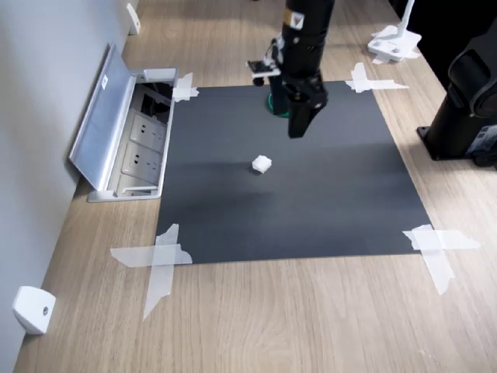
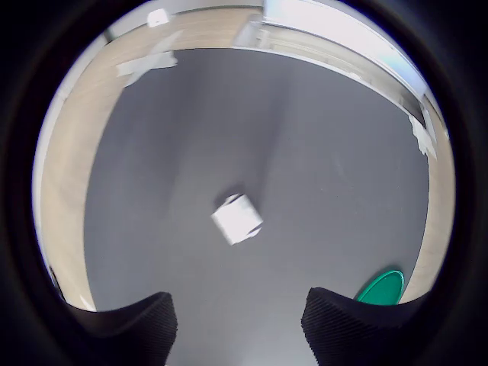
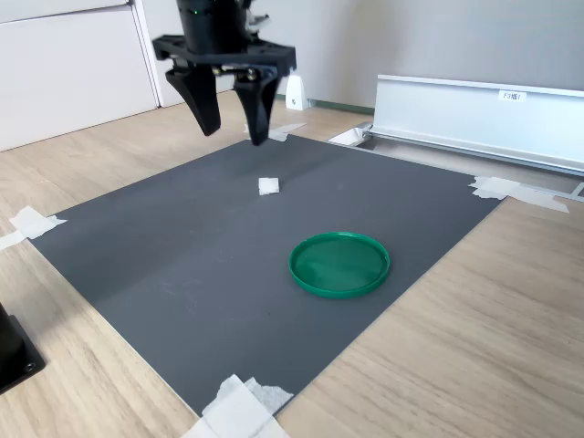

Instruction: Grasp a white terminal and put it on the green lid.

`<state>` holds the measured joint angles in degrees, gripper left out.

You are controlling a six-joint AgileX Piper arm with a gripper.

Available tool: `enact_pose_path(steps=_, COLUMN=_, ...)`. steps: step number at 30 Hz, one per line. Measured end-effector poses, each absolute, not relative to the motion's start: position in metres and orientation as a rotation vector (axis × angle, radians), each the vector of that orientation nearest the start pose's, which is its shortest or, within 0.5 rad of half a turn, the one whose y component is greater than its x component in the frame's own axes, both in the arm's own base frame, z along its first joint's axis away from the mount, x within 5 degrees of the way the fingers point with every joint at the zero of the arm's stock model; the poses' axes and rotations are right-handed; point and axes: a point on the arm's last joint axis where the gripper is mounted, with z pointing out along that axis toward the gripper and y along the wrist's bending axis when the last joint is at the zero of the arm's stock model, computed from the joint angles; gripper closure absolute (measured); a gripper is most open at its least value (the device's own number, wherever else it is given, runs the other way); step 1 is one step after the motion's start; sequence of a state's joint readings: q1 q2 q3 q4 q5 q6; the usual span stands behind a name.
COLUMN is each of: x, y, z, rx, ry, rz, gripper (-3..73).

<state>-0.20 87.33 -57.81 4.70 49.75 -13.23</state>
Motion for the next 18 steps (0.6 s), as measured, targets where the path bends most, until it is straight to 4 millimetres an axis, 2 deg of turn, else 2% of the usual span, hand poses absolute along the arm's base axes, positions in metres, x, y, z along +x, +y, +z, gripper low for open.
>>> enact_pose_path(steps=6, x=0.303, y=0.003, z=0.213, rx=-0.226, ry=2.853, rz=0.022, gripper=-3.0)
enact_pose_path(steps=10, x=0.309, y=0.015, z=0.2, rx=-0.308, ry=2.874, rz=0.008, gripper=-3.0)
enact_pose_path(steps=18, x=0.322, y=0.022, z=0.206, rx=-0.314, ry=2.828, rz=-0.009, gripper=-3.0)
